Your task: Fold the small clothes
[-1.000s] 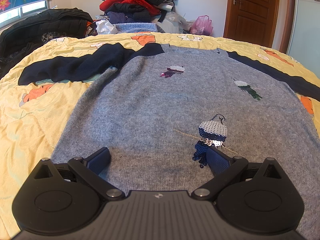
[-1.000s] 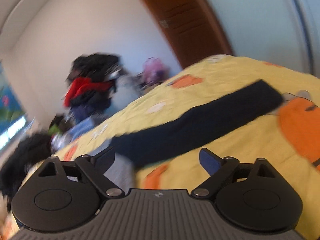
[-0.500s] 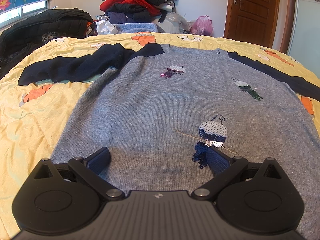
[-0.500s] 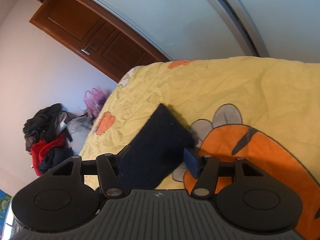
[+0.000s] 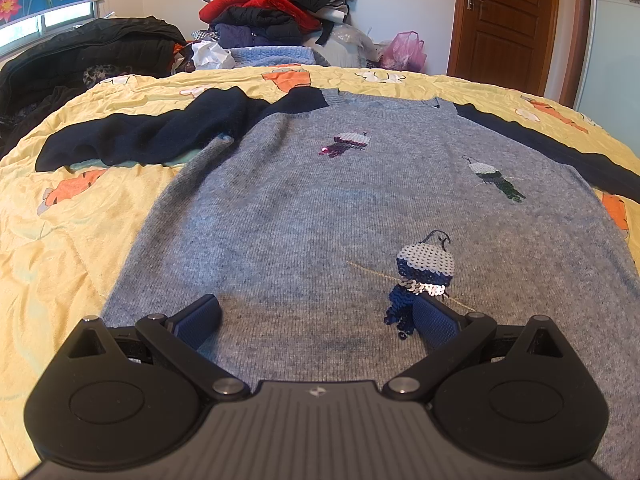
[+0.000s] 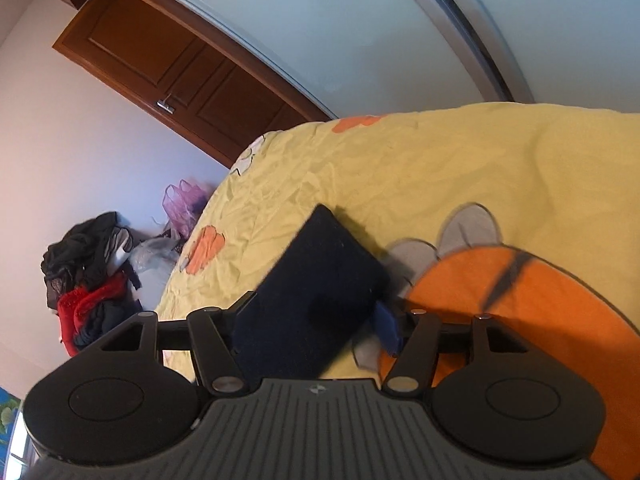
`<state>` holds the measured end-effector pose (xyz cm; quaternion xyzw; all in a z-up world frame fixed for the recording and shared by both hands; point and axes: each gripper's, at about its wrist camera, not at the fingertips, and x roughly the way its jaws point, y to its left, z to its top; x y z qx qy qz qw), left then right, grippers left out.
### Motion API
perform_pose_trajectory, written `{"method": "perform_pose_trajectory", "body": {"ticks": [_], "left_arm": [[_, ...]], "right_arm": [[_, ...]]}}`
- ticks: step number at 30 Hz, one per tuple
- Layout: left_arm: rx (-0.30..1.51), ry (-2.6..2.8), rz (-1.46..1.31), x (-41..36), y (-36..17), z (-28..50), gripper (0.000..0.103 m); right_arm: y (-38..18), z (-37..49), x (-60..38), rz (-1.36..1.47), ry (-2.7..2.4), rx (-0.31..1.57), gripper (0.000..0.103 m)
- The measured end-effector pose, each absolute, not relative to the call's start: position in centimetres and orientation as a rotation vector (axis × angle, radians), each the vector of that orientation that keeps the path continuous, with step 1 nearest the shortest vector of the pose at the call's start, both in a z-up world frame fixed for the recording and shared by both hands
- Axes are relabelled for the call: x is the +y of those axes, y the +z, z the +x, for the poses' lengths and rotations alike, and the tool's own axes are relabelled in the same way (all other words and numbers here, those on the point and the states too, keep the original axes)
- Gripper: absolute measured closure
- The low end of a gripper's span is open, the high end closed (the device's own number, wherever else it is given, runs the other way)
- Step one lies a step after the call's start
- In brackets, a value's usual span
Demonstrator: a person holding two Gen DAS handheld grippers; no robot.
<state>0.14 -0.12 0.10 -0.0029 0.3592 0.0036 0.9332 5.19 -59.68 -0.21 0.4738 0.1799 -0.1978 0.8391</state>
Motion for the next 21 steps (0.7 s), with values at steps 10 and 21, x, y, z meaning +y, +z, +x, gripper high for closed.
{"method": "perform_pose_trajectory", "body": {"ticks": [10,21], "left_arm": [[0.735,0.008,-0.006,-0.1,0.1,0.1,0.0],[0.734,0.006,-0.006,-0.1,0.1,0.1,0.0]], "right_arm": [[3.1,8.1,-54.9,0.763,-0.379,0.335,0.086],[4.6,13.3,-27.9,0.422,0.274,0.527,0.086]]}}
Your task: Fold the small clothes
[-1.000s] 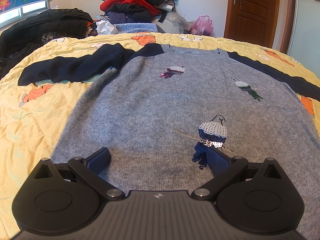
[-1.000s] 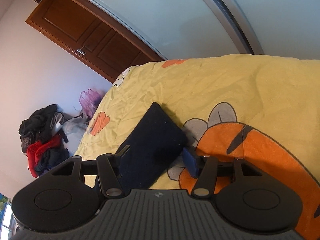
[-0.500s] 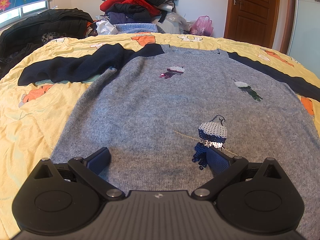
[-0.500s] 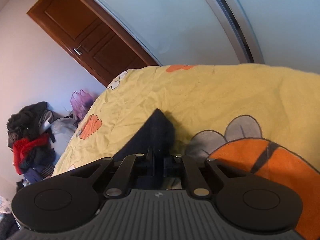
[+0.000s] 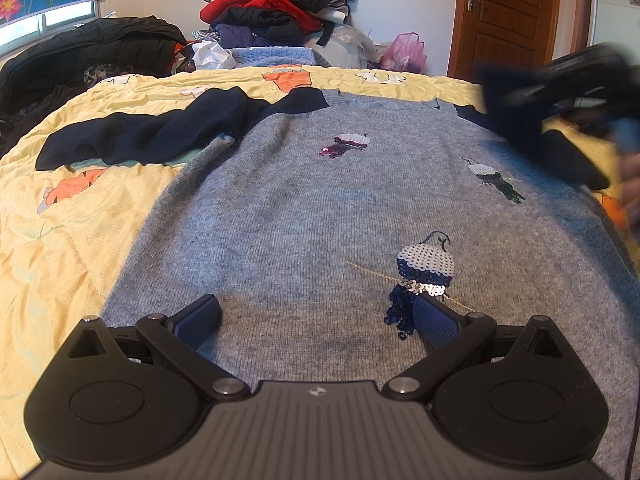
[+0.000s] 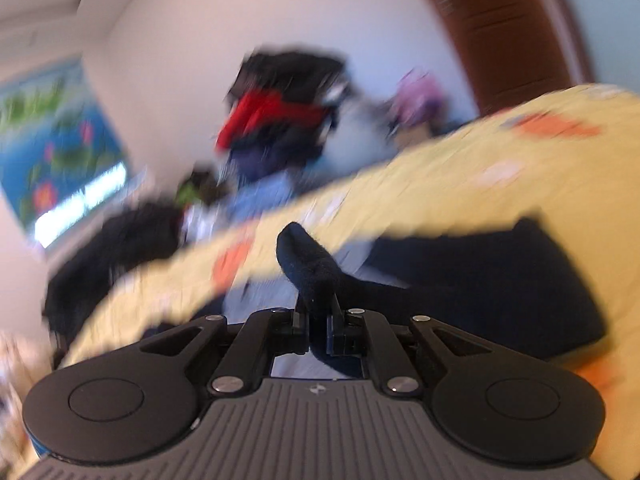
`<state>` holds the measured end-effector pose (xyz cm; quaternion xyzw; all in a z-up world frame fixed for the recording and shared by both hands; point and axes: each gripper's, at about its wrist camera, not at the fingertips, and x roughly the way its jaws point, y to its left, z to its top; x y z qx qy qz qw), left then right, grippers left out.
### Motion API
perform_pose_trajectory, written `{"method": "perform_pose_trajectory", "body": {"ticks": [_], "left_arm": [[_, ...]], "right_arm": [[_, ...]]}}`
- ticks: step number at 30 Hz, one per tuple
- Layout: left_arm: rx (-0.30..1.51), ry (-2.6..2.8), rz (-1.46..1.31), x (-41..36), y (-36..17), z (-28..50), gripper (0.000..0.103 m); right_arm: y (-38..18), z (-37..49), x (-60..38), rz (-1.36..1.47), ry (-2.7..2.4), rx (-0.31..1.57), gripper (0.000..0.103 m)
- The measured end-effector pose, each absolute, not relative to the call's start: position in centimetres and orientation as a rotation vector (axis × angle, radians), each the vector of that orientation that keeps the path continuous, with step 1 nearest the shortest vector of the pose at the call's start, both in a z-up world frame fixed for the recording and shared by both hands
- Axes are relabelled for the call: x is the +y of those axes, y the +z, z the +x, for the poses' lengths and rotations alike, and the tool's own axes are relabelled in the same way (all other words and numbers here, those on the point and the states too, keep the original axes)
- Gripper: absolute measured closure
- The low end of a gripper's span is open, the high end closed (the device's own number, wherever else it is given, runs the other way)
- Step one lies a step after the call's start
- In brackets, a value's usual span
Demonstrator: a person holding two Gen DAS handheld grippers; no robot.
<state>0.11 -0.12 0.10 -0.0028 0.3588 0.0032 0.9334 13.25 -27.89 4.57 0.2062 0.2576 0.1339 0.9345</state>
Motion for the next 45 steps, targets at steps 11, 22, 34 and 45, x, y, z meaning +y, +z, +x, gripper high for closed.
{"method": "perform_pose_trajectory", "body": {"ticks": [11,22,34,45], "left_arm": [[0.712,-0.021,-0.071,0.7,0.7,-0.1,0.0],[0.753,-0.328,-0.448,0.9,5.2,8.6,0.0],[0.939,-0.392,-0.532,-3.9,0.9,19.4,0.041],[0.939,-0.382,-0.316,-7.2,1.8,20.6,0.096]], "right_arm": [[1.8,8.7,-27.4,0.513,0.322,0.539,0.036],[-1.7,5.6,-32.9,0.828,0.312,0.492,0.036],[-1.9,5.5,-33.0,0.838,0.357,0.488,0.03],[-1.8,5.6,-33.0,0.849,0.368,0.477,0.029]]}}
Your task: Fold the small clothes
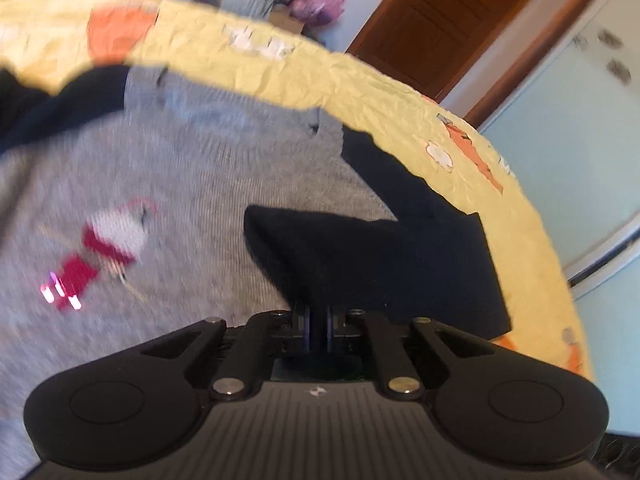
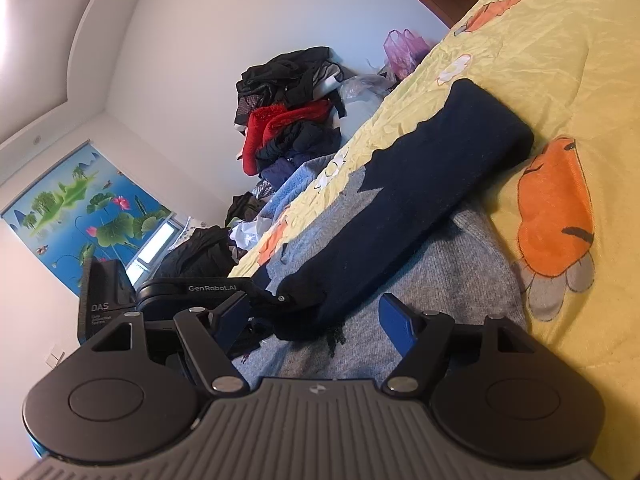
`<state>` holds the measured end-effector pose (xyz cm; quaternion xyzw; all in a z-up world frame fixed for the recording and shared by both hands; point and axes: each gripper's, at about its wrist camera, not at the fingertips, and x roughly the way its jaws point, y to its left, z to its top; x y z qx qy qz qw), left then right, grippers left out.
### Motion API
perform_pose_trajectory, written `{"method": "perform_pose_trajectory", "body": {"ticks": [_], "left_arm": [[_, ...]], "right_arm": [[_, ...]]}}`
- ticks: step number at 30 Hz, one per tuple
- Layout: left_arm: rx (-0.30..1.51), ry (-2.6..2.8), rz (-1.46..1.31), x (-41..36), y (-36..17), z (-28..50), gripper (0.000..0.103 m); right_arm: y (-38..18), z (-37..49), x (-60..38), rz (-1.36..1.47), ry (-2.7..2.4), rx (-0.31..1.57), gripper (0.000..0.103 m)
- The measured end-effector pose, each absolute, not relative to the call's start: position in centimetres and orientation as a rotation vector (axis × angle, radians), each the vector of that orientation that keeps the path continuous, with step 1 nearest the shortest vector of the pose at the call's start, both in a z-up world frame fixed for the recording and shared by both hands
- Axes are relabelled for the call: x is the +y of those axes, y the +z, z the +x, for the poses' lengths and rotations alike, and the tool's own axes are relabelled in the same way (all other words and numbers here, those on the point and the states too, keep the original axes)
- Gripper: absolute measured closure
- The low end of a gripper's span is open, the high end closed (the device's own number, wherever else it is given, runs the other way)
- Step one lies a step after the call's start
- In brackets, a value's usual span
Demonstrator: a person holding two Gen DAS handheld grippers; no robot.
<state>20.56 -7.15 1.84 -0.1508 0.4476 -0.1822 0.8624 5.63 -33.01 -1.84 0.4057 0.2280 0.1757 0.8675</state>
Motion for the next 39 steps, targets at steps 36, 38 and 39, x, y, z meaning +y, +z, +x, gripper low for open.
{"method": "perform_pose_trajectory", "body": {"ticks": [36,38,39], "left_arm": [[0.694,-0.186,-0.263,3.4,-0.4,19.5,0.095],[0.694,-0.188,-0.271,3.5,-0.4,19.5,0.094],[0.694,-0.187,-0.27,3.5,-0.4,19.4,0.094]], "right_arm": [[1.2,22.4,-35.0,0.41,0.122,0.771,0.087],[1.3,22.3,-34.8,0.354,0.118,0.751,0.088],[1.5,22.1,-34.8,0.325,0.109,0.732,0.089]]}}
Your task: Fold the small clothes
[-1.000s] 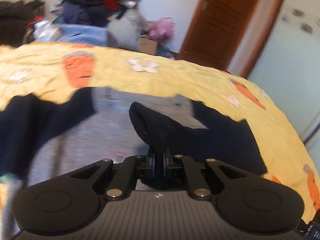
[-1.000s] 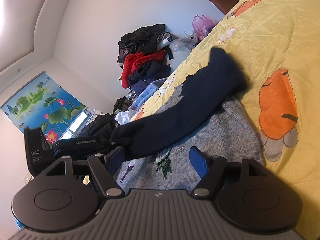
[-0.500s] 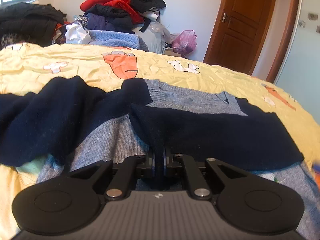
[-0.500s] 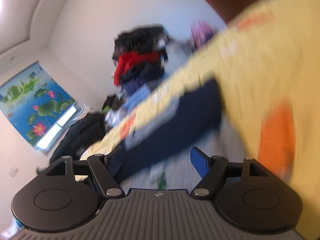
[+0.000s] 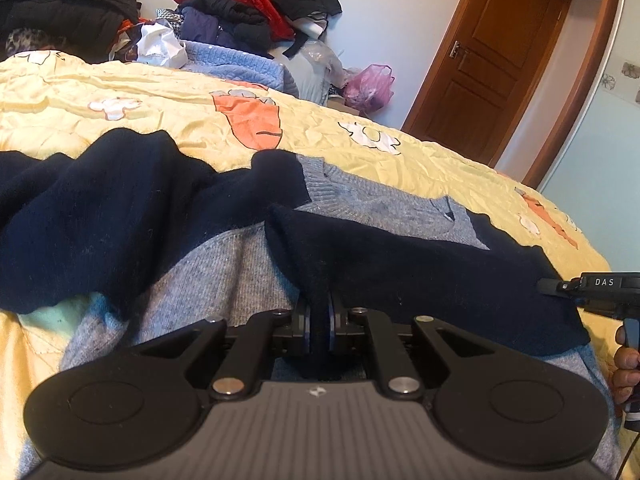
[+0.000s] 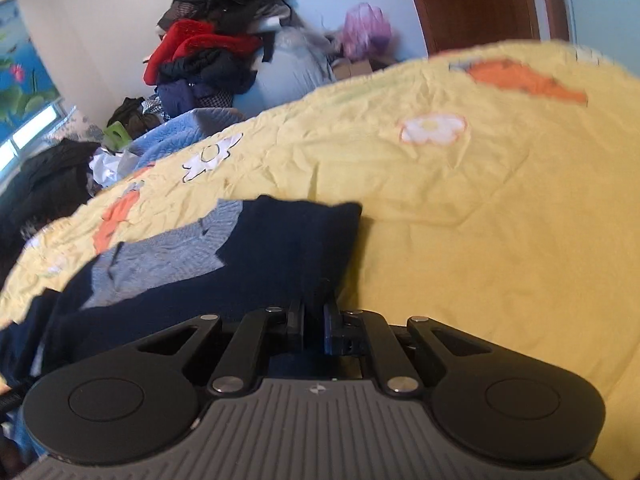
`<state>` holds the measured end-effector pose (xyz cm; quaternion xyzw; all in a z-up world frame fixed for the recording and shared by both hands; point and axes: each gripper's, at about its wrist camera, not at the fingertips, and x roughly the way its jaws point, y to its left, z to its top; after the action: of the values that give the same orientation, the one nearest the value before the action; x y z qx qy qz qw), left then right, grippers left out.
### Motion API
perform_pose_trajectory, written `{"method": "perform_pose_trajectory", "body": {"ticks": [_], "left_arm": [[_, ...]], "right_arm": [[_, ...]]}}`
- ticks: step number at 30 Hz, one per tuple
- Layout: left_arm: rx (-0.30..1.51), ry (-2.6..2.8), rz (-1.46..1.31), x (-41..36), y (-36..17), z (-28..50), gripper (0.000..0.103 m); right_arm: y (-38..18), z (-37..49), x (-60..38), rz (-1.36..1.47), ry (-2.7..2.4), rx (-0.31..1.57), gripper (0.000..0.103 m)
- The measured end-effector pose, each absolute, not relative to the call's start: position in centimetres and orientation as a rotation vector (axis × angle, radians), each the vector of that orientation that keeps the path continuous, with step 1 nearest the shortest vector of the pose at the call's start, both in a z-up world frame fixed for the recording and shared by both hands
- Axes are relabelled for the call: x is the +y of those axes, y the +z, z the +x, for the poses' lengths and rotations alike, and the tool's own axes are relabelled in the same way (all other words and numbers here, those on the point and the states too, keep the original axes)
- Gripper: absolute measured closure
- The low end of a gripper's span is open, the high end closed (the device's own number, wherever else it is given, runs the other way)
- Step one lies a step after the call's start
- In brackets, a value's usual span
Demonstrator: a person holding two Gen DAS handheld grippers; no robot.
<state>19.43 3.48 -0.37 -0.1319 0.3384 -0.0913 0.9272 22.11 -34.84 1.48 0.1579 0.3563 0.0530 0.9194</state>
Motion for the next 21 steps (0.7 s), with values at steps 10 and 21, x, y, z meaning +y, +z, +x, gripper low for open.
{"method": "perform_pose_trajectory", "body": {"ticks": [10,21], "left_arm": [[0.69,-0.18,-0.266,3.3,-0.4,19.5,0.094],[0.685,-0.177,-0.268,3.3,-0.4,19.4,0.094]], "right_arm": [[3.0,20.2,-34.6,0.345,0.023,0.63,0.056],[0.7,20.1,-26.5,-0.016,0.108,0.629,0.052]]}}
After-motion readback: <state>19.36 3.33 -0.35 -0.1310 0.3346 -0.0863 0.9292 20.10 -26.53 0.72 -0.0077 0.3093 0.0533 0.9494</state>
